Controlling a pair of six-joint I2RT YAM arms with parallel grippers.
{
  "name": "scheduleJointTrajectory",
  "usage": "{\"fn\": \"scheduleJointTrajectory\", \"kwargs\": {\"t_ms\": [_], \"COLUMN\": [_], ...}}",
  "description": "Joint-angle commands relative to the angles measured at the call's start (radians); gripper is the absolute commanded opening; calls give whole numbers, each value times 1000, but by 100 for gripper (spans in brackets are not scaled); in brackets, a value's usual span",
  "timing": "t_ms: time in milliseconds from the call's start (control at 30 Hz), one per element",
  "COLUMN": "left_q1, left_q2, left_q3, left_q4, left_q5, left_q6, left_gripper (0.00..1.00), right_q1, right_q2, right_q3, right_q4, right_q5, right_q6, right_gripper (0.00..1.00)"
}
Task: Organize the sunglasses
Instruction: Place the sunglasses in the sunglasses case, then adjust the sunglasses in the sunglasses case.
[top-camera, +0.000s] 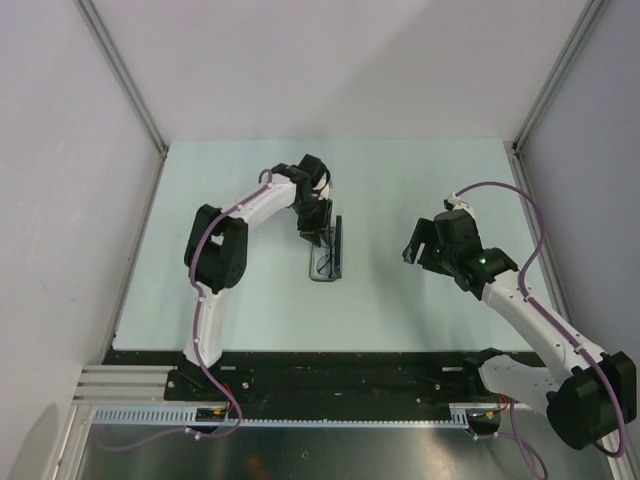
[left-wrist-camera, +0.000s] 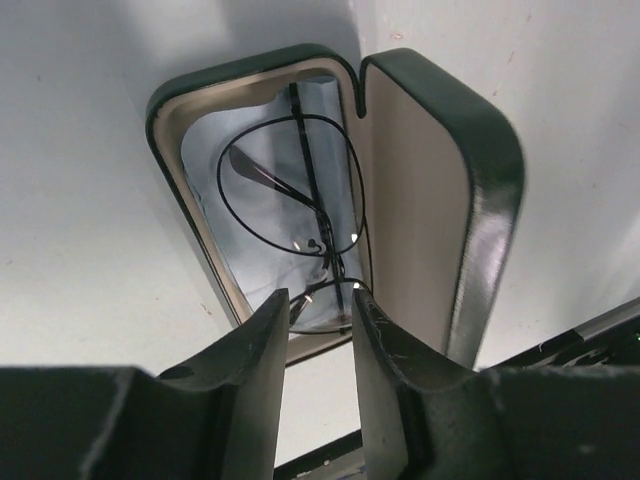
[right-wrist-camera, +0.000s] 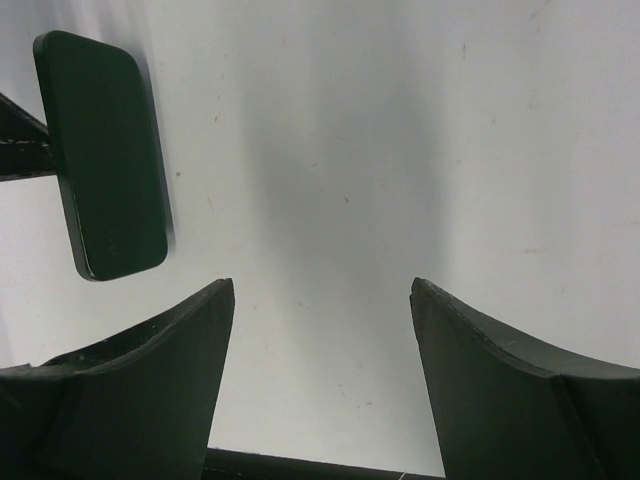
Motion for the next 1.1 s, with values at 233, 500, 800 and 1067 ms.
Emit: {"fn": "scheduleJointTrajectory", "kwargs": {"t_ms": [233, 500, 800, 1067], "left_q1": [-11, -11, -11, -12], "left_q2": [-173, -285, -265, -277], "left_q3": [-240, -454, -511, -529], "left_q4": [388, 596, 686, 709], "left_q5": [-22, -14, 43, 15], "left_q6": [-131, -174, -166, -146], "left_gripper": [40, 41, 39, 33], "right_q1": [16, 31, 40, 68], "right_q2": [-24, 2, 47, 76], "right_q3": [-1, 8, 31, 49], "right_q4": [34, 37, 11, 5], "right_q5": [-12, -24, -3, 22], "right_q6": [-22, 18, 36, 56], "right_gripper": [77, 75, 75, 74]}}
